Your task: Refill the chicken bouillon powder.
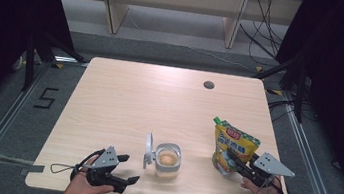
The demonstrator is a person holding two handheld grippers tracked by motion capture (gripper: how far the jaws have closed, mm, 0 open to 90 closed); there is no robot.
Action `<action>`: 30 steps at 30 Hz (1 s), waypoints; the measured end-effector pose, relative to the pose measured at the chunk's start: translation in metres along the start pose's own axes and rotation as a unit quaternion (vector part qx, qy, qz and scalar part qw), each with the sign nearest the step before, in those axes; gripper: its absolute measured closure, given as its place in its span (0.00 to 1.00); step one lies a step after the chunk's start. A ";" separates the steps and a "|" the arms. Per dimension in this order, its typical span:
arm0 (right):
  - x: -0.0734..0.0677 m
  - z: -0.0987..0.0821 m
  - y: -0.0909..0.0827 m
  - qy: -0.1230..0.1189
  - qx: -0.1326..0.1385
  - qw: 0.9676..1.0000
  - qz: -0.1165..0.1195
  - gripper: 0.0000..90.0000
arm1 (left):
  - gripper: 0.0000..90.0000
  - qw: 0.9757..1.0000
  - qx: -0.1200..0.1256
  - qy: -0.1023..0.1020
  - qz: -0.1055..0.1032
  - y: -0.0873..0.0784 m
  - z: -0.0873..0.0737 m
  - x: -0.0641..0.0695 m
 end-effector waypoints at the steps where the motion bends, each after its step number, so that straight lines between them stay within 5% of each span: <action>1: 0.000 -0.001 0.000 0.001 0.007 1.000 -0.008 0.81 | 0.22 1.000 0.000 0.000 0.001 0.000 0.000 0.000; 8: 0.001 -0.001 -0.002 0.007 0.018 1.000 -0.010 0.80 | 0.22 1.000 0.002 -0.015 -0.003 0.000 0.000 0.002; 12: 0.002 -0.001 -0.003 0.017 0.010 1.000 0.003 0.73 | 0.22 1.000 0.004 -0.006 -0.001 0.000 0.000 0.000; 15: -0.003 -0.001 -0.008 0.051 0.006 0.999 0.003 0.66 | 0.22 1.000 0.001 0.004 0.001 0.000 0.000 -0.001; 18: -0.002 -0.001 -0.013 0.047 -0.006 0.999 -0.020 0.54 | 0.22 1.000 0.000 -0.012 -0.001 0.001 0.000 0.002; 20: -0.001 0.002 -0.018 0.067 0.004 0.997 -0.032 0.47 | 0.22 1.000 0.004 -0.016 -0.004 0.001 0.000 0.003; 22: 0.001 0.002 -0.024 0.071 -0.007 0.997 -0.041 0.41 | 0.22 1.000 0.009 -0.005 -0.002 0.001 0.001 0.002; 26: 0.000 0.003 -0.036 0.068 -0.029 0.994 -0.075 0.36 | 0.22 1.000 0.003 -0.012 0.004 0.001 0.000 0.002; 27: -0.005 0.003 -0.039 0.090 -0.028 0.993 -0.074 0.35 | 0.22 1.000 -0.005 -0.004 0.002 0.000 -0.001 0.000; 28: -0.007 0.003 -0.042 0.082 -0.028 0.993 -0.078 0.34 | 0.22 1.000 0.009 -0.018 -0.003 0.001 0.000 0.003; 30: -0.011 0.001 -0.045 0.078 -0.035 0.993 -0.078 0.33 | 0.22 1.000 0.000 -0.012 0.000 0.001 -0.001 0.001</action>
Point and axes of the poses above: each handheld gripper's, and its own axes: y roughly forward along the jaws, z roughly out of its top, x roughly to its right, the point moved 5 cm from there along y, roughly forward along the jaws, and after that the axes turned 6 degrees about y, right-handed, at the moved point
